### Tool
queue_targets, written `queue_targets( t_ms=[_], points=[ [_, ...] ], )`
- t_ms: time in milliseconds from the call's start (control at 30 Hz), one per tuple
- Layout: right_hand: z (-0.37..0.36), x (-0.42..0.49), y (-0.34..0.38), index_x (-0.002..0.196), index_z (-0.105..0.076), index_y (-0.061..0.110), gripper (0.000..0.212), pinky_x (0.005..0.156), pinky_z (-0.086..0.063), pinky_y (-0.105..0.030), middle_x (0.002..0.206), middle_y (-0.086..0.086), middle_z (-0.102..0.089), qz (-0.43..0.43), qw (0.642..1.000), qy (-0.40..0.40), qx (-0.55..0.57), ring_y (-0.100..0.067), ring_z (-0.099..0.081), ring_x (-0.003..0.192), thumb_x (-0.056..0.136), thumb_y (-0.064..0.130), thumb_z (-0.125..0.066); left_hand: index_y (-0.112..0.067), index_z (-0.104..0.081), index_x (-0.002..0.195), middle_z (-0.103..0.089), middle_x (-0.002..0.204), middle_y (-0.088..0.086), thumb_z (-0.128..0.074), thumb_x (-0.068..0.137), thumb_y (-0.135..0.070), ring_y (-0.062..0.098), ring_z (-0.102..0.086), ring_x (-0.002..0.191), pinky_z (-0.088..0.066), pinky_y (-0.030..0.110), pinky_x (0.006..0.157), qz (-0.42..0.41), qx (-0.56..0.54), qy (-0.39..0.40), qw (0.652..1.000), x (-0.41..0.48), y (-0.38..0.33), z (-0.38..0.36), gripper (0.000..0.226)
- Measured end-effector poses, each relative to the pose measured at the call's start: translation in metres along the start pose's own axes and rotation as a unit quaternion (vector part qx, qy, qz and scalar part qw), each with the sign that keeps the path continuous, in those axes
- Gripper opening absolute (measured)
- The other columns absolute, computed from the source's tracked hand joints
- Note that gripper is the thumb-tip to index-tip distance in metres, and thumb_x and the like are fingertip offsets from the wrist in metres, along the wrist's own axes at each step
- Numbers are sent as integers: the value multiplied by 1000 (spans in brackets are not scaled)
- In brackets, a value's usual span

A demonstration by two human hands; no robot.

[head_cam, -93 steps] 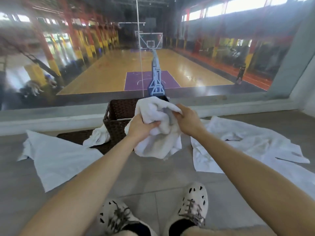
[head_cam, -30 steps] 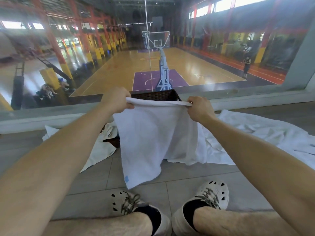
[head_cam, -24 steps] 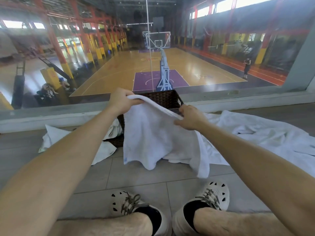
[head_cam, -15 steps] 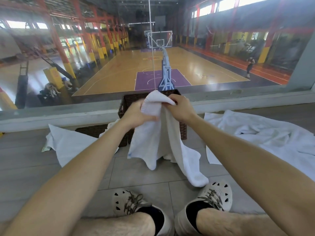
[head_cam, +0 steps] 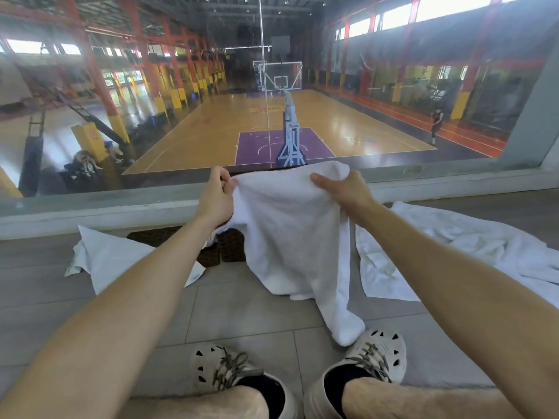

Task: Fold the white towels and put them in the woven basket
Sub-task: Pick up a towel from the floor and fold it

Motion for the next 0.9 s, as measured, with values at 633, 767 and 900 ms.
queue_targets(
  t_ms=[633,767,900],
  points=[
    [65,78,130,79,-69,7,39,70,-47,-41,86,-12,-71,100,973,-171,-122,-34,-66,84,87,43,-84,-12,-69,86,-61,71,3,-76,87,-70,21,-55,67,-39,37,66,-29,156,102,982,68,-57,68,59],
    [77,92,116,82,-75,10,30,70,-55,-41,85,-8,-74,56,976,-177,-112,-29,-68,80,84,38,-86,-21,-81,81,-76,83,3,-81,84,-68,24,-66,76,-45,37,73,13,206,280,938,88,-64,85,48],
    [66,94,104,74,-61,20,31,51,-50,-31,78,-5,-67,28,972,-146,-183,-25,-62,64,78,35,-88,-9,-54,68,-49,71,13,-64,91,-77,33,-44,68,-35,43,67,68,198,205,956,102,-56,82,72]
  ],
)
Point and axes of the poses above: each hand's wrist, its own x-axis towards the middle knuckle, its own z-axis out of the back of the hand, y = z × x, the point moved 4 cm from there along x, towards the middle knuckle
